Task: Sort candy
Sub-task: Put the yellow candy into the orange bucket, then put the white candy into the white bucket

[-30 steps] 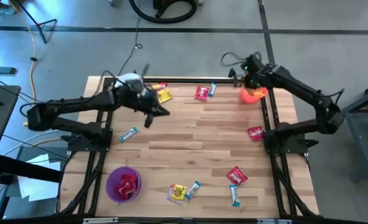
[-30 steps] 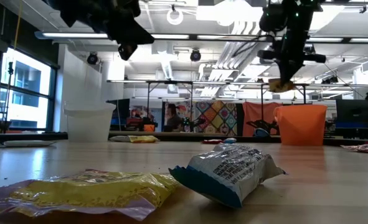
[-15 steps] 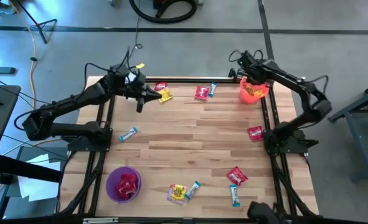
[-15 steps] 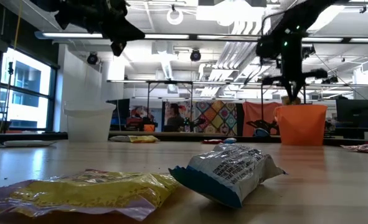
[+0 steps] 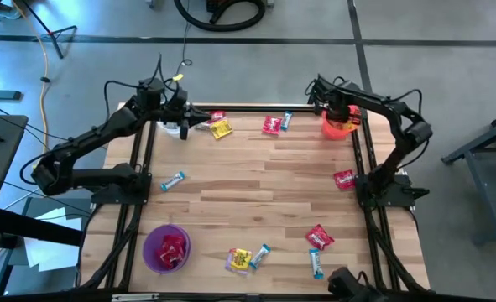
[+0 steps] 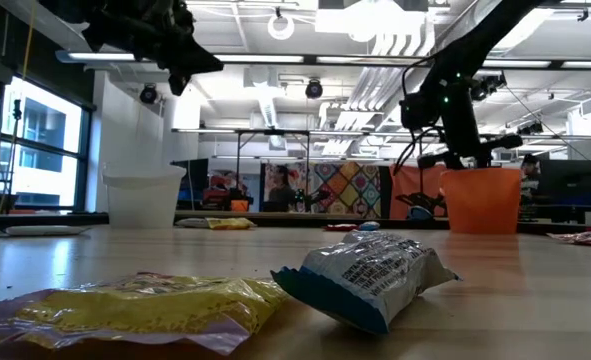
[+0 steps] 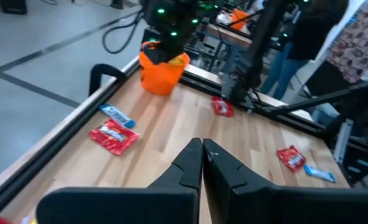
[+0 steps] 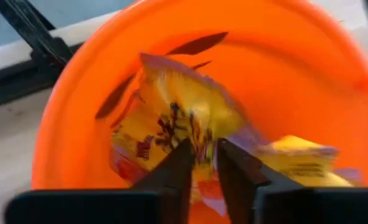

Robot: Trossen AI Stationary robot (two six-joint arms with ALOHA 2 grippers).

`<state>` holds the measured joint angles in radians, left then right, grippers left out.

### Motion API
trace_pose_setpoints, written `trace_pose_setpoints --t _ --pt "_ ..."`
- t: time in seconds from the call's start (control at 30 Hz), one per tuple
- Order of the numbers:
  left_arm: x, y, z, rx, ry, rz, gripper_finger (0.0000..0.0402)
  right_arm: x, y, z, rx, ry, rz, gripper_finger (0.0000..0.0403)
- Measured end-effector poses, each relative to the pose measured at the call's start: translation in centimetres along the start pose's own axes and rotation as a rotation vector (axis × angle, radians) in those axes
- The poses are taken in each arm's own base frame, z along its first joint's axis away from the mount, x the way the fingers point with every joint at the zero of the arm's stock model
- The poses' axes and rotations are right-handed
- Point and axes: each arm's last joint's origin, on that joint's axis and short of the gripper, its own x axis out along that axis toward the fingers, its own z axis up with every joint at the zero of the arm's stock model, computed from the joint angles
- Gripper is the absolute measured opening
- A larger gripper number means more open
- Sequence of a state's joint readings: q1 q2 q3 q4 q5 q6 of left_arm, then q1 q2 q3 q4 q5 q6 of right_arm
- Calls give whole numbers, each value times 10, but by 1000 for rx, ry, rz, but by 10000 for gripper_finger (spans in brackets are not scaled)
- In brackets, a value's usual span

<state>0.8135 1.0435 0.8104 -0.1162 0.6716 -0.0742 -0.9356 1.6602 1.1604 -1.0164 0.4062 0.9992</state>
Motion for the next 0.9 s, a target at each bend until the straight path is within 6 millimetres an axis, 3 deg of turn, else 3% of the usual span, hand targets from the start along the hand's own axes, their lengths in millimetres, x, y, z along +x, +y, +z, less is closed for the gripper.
trace_pose_setpoints --t 0.13,0.27,0.47,0.63,0.9 --pt "-4 7 1 -2 -9 33 0 -22 -6 7 -69 -26 -21 135" --pt "-10 14 0 12 -10 73 0 -56 -11 10 -167 -123 7 187" --pt "-20 25 -6 -36 31 115 0 -109 -12 -9 -338 -208 220 195" --pt "-25 29 -10 -48 53 109 0 -131 -4 -71 -567 -92 434 152" --pt "-27 31 -11 -41 59 118 0 -150 -4 -198 -705 61 716 9"
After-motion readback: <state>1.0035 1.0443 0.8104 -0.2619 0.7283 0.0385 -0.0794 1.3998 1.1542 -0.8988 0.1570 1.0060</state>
